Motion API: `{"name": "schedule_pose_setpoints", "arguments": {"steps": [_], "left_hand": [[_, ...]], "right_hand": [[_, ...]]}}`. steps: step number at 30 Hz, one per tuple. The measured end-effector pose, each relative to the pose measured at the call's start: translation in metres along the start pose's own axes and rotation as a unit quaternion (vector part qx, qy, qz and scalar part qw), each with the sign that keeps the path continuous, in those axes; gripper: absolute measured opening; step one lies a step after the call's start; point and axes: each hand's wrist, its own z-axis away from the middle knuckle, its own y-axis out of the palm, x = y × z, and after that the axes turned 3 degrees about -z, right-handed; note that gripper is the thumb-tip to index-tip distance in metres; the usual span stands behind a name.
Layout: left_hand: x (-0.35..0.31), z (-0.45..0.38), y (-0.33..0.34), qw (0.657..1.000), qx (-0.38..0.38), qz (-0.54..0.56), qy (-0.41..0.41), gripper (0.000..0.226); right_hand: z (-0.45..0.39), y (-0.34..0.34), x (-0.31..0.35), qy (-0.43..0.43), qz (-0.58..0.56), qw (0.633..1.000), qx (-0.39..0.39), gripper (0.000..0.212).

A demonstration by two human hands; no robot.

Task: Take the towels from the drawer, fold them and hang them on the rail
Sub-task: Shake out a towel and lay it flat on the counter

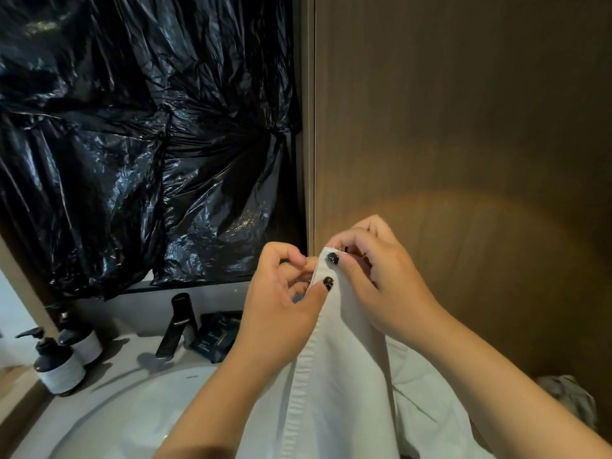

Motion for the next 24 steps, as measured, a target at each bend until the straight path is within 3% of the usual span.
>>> {"name": "schedule_pose_setpoints", "arguments": {"steps": [10, 14, 16, 18, 24], "left_hand": [[0.037, 0.037, 0.001, 0.993, -0.063, -0.099, 0.002, 0.036], [0.047, 0.038, -0.004, 0.990, -0.077, -0.115, -0.010, 0.020], [0.051, 0.036, -0.009, 0.988, -0.047, -0.144, -0.031, 0.006], [0.055, 0.037, -0.013, 0.986, -0.002, -0.157, -0.059, 0.017], [0.062, 0.041, -0.032, 0.978, 0.056, -0.179, -0.095, 0.013]], "right_hand": [[-0.007, 0.012, -0.011, 0.051, 0.014, 0.998, 0.018, 0.011], [-0.008, 0.017, -0.011, 0.056, -0.004, 0.997, 0.059, 0.010], [-0.013, 0.019, -0.008, 0.040, -0.018, 0.998, 0.039, 0.010], [-0.020, 0.022, -0.004, 0.022, -0.025, 0.999, 0.012, 0.010], [-0.053, 0.010, -0.002, -0.004, 0.005, 0.997, -0.082, 0.012]]}}
